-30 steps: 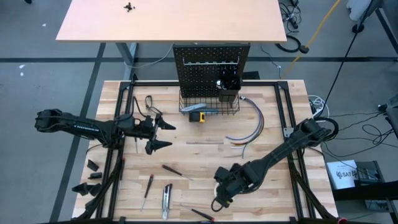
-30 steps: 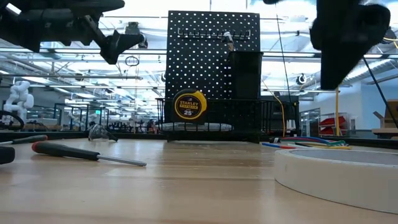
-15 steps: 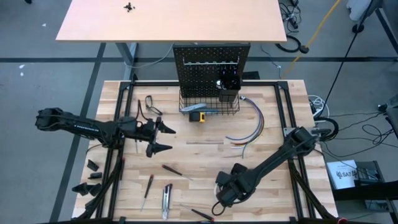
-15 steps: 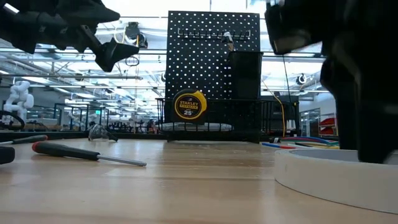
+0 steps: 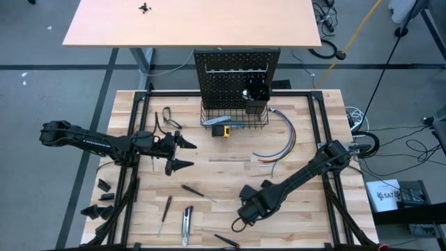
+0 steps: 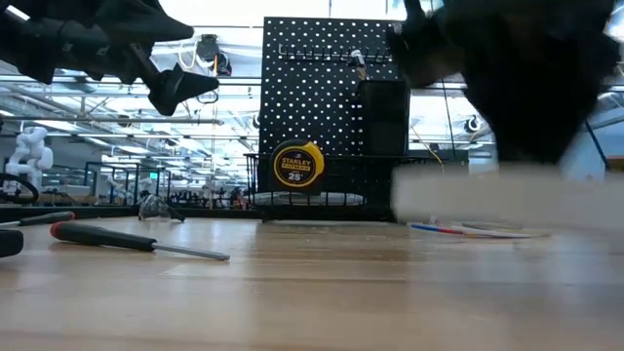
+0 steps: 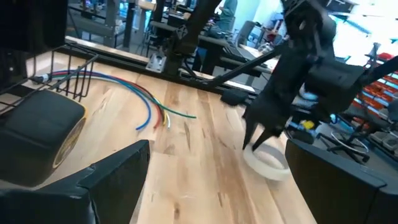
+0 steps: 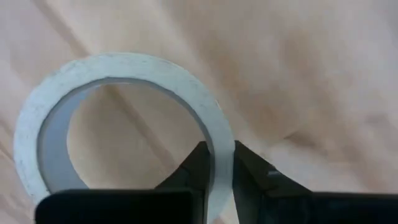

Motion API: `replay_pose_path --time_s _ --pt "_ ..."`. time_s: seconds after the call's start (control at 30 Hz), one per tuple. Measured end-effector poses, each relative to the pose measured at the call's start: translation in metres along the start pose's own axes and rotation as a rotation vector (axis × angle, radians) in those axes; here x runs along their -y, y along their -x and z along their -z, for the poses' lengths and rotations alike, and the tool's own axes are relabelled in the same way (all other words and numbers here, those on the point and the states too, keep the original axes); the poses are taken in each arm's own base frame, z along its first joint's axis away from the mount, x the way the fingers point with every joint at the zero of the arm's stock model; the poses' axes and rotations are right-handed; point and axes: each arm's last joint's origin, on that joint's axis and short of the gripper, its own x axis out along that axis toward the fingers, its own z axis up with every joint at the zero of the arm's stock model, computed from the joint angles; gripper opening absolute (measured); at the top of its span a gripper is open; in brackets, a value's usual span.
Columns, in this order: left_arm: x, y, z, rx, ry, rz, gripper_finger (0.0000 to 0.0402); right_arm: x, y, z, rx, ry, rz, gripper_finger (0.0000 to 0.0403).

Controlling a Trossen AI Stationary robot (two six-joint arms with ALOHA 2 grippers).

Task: Hang tools onto peg board
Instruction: Put the tape into the wire basket on the pegboard

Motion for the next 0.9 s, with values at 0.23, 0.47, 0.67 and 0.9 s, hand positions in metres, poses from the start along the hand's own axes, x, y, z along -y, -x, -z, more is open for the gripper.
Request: replay_pose_path --time_s 0.23,0.47,0.67,0.9 --pt "-0.002 0.0 -0.001 0.014 0.203 -0.023 0.0377 0.008 0.061 -0.017 0.351 0.026 0.174 0.0034" --pt "0.001 0.001 -0.013 0.115 0.628 0.067 0.0377 0.026 0.105 -0.05 0.774 0.05 0.475 0.0034" --pt "0.004 -0.004 -0.039 0.195 0.714 -0.002 0.0377 0.039 0.116 -0.113 0.742 0.165 0.498 0.0034" --pt "0.004 -0.012 -0.057 0.153 0.609 -0.211 0.0377 0.045 0.122 -0.153 0.749 0.296 0.451 0.0034"
